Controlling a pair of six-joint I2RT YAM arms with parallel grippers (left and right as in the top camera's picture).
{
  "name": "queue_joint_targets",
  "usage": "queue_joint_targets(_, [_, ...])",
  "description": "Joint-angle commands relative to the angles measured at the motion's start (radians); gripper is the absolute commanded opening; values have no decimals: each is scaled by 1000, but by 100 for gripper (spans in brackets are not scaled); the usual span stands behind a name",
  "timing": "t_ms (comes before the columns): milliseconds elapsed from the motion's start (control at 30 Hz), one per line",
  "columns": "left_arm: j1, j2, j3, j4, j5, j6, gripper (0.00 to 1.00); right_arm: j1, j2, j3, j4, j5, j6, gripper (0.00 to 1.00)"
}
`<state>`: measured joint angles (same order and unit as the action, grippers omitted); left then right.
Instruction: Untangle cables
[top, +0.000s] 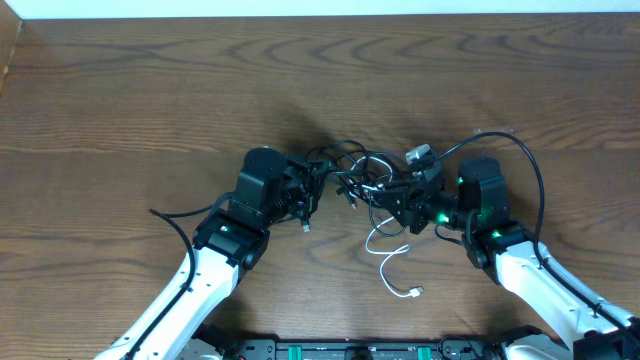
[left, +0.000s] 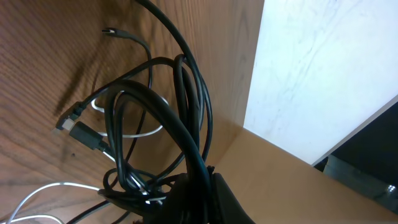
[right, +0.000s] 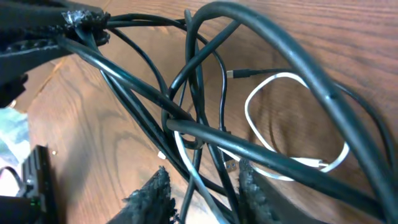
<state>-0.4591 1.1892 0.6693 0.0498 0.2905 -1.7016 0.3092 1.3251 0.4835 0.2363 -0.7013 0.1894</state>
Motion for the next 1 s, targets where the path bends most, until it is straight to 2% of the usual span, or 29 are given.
queue_joint_targets(0, [2,-8,13,4,16,-2,7,8,6,6,-1,11,-12,21])
queue_joint_targets(100, [2,-8,13,4,17,-2,8,8,6,6,0,11,-12,1])
queue_joint_targets(367, [2,-8,13,-12,23,0,8,6,6,6,24,-11,10,1])
queue_joint_targets(533, [2,-7,13,-107,-35,2,8,-24,-10,8,131,-268,105,1])
queue_joint_targets(733, [4,6,13,-269,-174,2,8,-160,-95,8,276,-470,286,1])
queue_joint_targets(833, [4,8,10,-300,-199,2,8,-284,-159,8,397,-571,466,1])
queue_joint_targets(967, [4,8,9,-304,-223,2,8,-454,-237,8,681,-624,788,1])
